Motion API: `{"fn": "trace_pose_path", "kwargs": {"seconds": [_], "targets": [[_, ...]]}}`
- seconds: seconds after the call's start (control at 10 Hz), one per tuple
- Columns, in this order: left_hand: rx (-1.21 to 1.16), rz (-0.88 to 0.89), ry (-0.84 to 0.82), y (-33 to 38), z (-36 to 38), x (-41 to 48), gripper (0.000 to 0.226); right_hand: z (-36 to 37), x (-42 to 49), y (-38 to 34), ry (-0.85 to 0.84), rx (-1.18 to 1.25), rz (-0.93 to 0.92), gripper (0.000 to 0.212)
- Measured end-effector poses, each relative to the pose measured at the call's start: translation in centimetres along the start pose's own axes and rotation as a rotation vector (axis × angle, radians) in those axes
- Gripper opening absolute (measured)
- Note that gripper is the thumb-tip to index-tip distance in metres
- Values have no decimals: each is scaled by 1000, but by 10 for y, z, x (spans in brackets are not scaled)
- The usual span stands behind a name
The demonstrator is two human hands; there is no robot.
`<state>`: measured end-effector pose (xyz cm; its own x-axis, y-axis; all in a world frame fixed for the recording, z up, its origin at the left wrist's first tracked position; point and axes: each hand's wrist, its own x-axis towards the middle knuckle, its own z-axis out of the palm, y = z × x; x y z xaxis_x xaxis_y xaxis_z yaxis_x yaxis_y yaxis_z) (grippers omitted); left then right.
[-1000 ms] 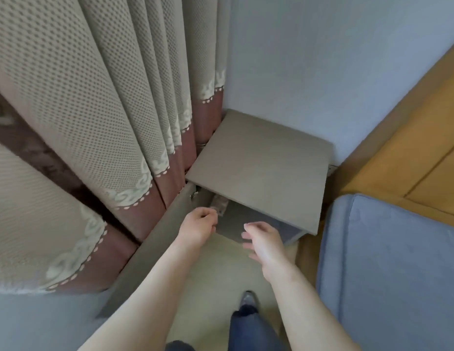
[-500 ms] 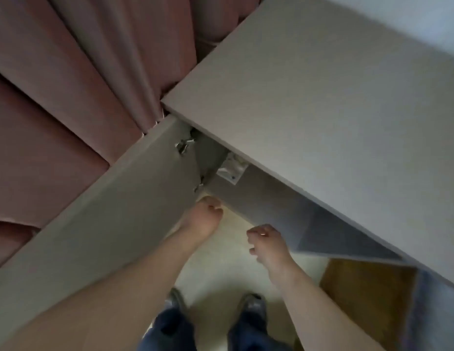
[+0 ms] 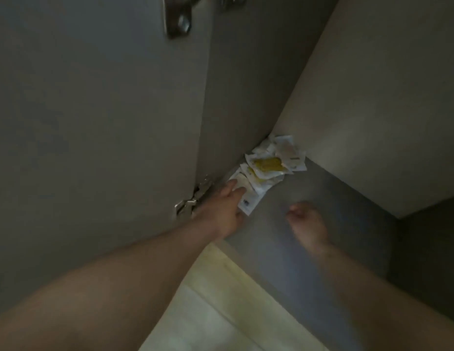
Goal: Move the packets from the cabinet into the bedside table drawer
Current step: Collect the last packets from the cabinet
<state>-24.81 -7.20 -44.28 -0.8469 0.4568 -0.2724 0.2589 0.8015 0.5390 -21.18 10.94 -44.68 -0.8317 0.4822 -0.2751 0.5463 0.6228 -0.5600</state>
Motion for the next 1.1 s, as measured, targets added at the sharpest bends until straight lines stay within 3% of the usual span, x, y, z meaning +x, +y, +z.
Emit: {"fn": "trace_pose_path", "kwargs": {"seconds": [0.2,0.3,0.5,0.6,0.7,0.8,1.0,1.1], "targets": [[174,60,-69,-8,32,11,79,7,30,23,-62,-273,-36,31],[262,64,-143,-16,34,36,83,-1,73,-2,-66,-479,-163,41],[365,80,-226,-20,34,43,90,-10,114,-67,-57,-564,-279,63],[356,71,-231,-21,31,44,92,0,130,-84,-146,-564,-263,68],[349,80,-221,-24,32,45,92,29,137,-46,-340,-630,-308,61],[347,85,-199,-26,31,42,91,26,124,-30,-356,-712,-293,78],[297,84,-113,-25,32,25,94,14,72,-5,-368,-488,-142,62],[318,103,-69,-24,35,13,88,13,51,9,-351,-467,-180,60]]}}
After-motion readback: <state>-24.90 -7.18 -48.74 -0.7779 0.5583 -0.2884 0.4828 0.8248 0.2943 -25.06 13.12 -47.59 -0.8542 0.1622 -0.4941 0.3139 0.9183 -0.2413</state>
